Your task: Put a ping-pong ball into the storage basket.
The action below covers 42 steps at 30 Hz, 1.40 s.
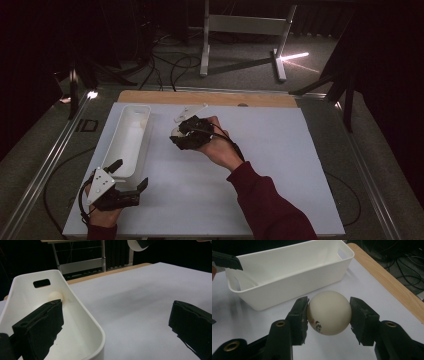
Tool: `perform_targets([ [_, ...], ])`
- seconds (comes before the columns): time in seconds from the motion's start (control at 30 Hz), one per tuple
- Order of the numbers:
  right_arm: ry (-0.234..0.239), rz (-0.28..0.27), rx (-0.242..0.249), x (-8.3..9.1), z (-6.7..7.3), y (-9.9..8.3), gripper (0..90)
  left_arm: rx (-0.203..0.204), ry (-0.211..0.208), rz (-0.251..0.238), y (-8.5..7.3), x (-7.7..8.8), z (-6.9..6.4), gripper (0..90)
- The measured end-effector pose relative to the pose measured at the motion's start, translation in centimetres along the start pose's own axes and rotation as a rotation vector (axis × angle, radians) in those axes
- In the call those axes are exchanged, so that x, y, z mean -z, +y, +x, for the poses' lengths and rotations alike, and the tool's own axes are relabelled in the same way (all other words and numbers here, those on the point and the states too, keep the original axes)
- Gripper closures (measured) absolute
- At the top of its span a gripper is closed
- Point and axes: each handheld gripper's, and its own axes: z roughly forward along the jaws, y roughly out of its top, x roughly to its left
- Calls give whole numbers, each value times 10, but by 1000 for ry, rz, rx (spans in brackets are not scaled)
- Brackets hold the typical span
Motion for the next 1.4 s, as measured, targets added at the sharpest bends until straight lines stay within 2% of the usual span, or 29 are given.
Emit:
perform_targets([
  [1.4, 43, -29, 16, -13, 14, 21, 505, -4, 0, -2, 0, 0, 0, 2],
])
